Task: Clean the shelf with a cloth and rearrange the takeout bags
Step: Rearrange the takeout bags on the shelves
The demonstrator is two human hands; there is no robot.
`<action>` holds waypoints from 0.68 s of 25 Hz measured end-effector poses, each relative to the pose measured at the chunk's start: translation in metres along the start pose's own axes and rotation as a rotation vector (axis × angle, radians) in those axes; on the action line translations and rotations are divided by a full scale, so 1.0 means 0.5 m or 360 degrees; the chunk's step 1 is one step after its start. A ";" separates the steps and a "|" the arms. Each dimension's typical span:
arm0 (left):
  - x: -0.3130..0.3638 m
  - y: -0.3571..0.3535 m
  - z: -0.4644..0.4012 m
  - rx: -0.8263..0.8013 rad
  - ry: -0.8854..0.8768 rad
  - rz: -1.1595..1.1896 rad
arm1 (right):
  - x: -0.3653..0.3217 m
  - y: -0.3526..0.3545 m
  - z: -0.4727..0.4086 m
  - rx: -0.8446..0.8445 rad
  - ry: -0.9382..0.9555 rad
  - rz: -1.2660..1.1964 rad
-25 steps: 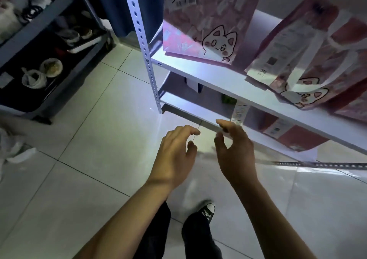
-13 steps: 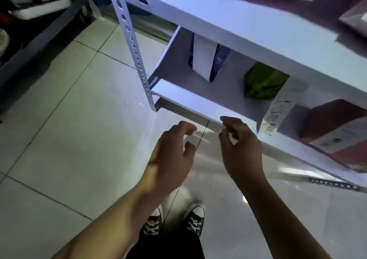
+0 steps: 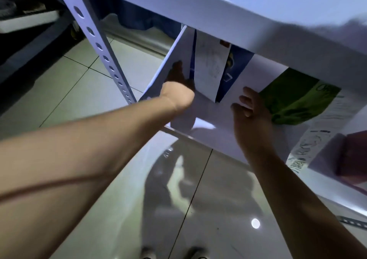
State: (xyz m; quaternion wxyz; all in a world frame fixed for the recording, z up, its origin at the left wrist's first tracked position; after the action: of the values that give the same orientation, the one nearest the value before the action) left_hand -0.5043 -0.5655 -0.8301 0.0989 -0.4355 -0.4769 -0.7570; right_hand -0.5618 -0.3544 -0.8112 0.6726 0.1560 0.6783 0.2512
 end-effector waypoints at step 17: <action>-0.032 0.047 0.088 0.0028 0.0034 0.0208 | -0.039 0.049 0.048 0.0303 0.0095 -0.0023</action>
State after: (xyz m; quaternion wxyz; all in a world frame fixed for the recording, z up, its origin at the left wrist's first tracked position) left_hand -0.4567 -0.5468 -0.8197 0.1569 -0.4567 -0.4532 -0.7493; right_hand -0.5399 -0.3419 -0.7808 0.6361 0.2068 0.7199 0.1854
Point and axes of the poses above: each hand's wrist, its own z-axis away from the middle knuckle, its own y-axis out of the back of the hand, x = y × z, the point moved 9 cm from there along -z, towards the middle knuckle, and after that the axes turned 13 degrees about x, right-handed, at the moved point
